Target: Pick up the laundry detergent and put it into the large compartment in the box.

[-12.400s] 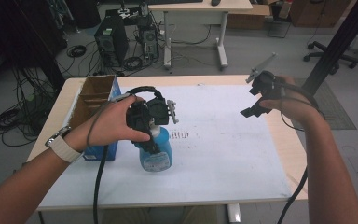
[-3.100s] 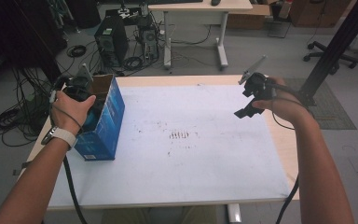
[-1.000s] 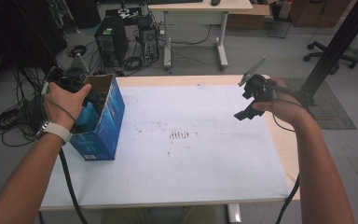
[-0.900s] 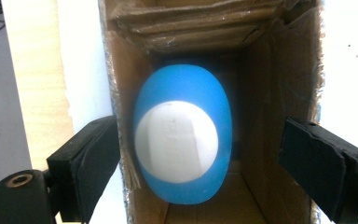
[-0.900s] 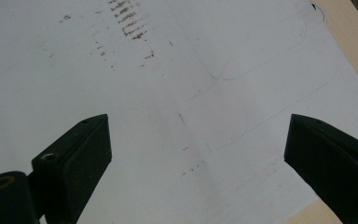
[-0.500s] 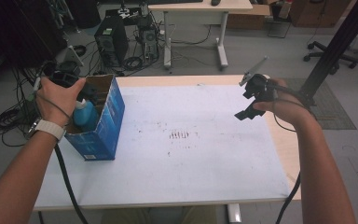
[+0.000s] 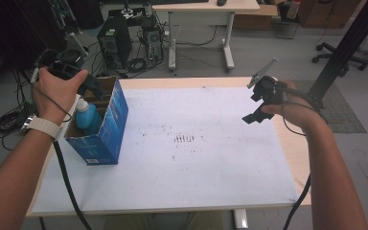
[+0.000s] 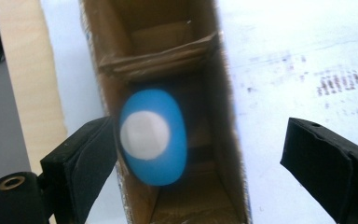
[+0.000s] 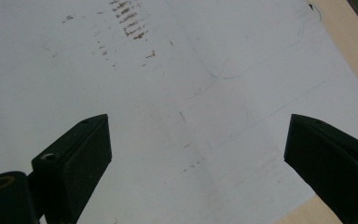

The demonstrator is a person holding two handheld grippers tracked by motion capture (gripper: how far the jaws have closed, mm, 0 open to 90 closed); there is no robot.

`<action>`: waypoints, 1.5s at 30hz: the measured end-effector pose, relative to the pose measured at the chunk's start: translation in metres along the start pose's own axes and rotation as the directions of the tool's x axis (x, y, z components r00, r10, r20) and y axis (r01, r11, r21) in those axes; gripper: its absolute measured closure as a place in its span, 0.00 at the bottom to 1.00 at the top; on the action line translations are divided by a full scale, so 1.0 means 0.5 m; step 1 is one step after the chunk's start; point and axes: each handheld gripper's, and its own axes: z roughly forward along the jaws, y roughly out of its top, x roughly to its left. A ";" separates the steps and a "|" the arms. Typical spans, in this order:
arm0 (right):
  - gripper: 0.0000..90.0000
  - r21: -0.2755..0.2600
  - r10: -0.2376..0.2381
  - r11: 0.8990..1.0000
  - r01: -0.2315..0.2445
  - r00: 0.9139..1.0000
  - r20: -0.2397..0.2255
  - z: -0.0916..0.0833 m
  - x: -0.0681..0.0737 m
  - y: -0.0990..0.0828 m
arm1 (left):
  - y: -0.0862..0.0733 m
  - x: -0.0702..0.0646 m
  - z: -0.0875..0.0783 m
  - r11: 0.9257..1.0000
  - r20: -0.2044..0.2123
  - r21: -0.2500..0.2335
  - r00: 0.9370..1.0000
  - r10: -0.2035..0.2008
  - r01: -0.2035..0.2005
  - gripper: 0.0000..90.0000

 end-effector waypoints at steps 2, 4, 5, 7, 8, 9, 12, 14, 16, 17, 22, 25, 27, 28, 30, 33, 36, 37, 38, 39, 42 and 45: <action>0.08 0.000 -0.001 1.000 0.001 1.000 0.000 0.000 0.000 0.000 | 0.001 -0.006 -0.012 1.000 0.007 -0.017 1.000 0.023 -0.023 0.12; 0.08 0.000 -0.002 1.000 0.002 1.000 0.000 -0.001 0.000 0.000 | 0.002 -0.010 -0.020 0.999 0.013 -0.027 0.999 0.039 -0.039 0.12; 0.08 0.000 0.000 1.000 0.000 1.000 0.000 -0.001 0.000 0.001 | 0.002 -0.013 -0.025 0.998 0.014 -0.031 0.999 0.048 -0.047 0.11; 0.08 -0.001 0.001 1.000 -0.001 1.000 0.000 -0.001 0.000 0.001 | 0.003 -0.019 -0.034 0.997 0.011 -0.040 0.998 0.066 -0.065 0.11; 0.08 -0.001 0.000 1.000 0.000 1.000 0.000 -0.001 0.000 0.001 | 0.004 -0.020 -0.037 0.997 0.012 -0.040 0.997 0.074 -0.074 0.11; 0.08 -0.002 0.000 1.000 0.000 1.000 0.000 -0.001 0.000 0.001 | 0.004 -0.022 -0.040 0.996 0.017 -0.044 0.997 0.078 -0.077 0.11; 0.08 -0.001 0.000 1.000 0.000 1.000 0.001 -0.001 -0.001 0.001 | 0.004 -0.028 -0.049 0.994 0.031 -0.053 0.995 0.098 -0.096 0.11; 0.08 -0.002 0.002 1.000 -0.002 1.000 0.001 -0.001 -0.001 0.000 | 0.004 -0.034 -0.053 0.992 0.041 -0.055 0.992 0.117 -0.114 0.11; 0.08 -0.003 0.001 1.000 -0.001 1.000 0.001 -0.001 -0.001 0.001 | 0.004 -0.042 -0.057 0.989 0.053 -0.058 0.989 0.140 -0.137 0.11; 0.08 -0.002 0.001 1.000 -0.001 1.000 0.002 -0.001 -0.001 0.001 | 0.004 -0.046 -0.060 0.986 0.054 -0.059 0.986 0.157 -0.154 0.11; 0.08 0.000 0.002 1.000 -0.002 1.000 0.002 -0.002 0.000 0.001 | 0.003 -0.073 -0.075 0.969 0.070 -0.076 0.968 0.239 -0.234 0.10; 0.08 0.000 0.003 1.000 -0.003 1.000 0.003 -0.002 0.000 0.001 | 0.002 -0.093 -0.083 0.950 0.086 -0.081 0.948 0.308 -0.301 0.10; 0.08 -0.001 0.002 1.000 -0.002 1.000 0.003 -0.003 0.001 0.002 | -0.001 -0.109 -0.089 0.930 0.093 -0.094 0.927 0.364 -0.356 0.10; 0.08 0.000 0.000 1.000 0.000 1.000 0.002 -0.003 0.001 0.002 | -0.002 -0.116 -0.091 0.921 0.098 -0.099 0.918 0.385 -0.376 0.10; 0.08 -0.001 0.001 1.000 -0.001 1.000 0.003 -0.003 0.001 0.002 | -0.004 -0.128 -0.094 0.906 0.111 -0.105 0.900 0.421 -0.410 0.10; 0.08 -0.003 0.001 1.000 -0.001 1.000 0.003 -0.004 0.001 0.002 | -0.008 -0.145 -0.099 0.889 0.114 -0.107 0.883 0.456 -0.445 0.10; 0.08 -0.001 0.002 1.000 -0.002 1.000 0.004 -0.004 0.001 0.002 | -0.012 -0.159 -0.102 0.877 0.126 -0.110 0.868 0.480 -0.468 0.10; 0.08 -0.001 0.001 1.000 -0.001 1.000 0.004 -0.004 0.001 0.002 | -0.013 -0.163 -0.103 0.872 0.127 -0.113 0.864 0.487 -0.475 0.10; 0.08 -0.001 0.001 1.000 -0.001 1.000 0.004 -0.004 0.001 0.002 | -0.015 -0.167 -0.104 0.866 0.130 -0.114 0.857 0.498 -0.486 0.10; 0.08 -0.003 0.002 1.000 -0.002 1.000 0.003 -0.003 0.001 0.001 | -0.016 -0.171 -0.105 0.861 0.132 -0.115 0.851 0.508 -0.496 0.10; 0.08 0.000 0.001 1.000 -0.001 1.000 0.003 -0.003 0.002 0.002 | -0.021 -0.183 -0.107 0.832 0.141 -0.114 0.820 0.554 -0.543 0.10; 0.08 0.001 0.001 1.000 -0.001 1.000 0.004 -0.003 0.002 0.003 | -0.025 -0.194 -0.108 0.801 0.149 -0.123 0.787 0.598 -0.586 0.10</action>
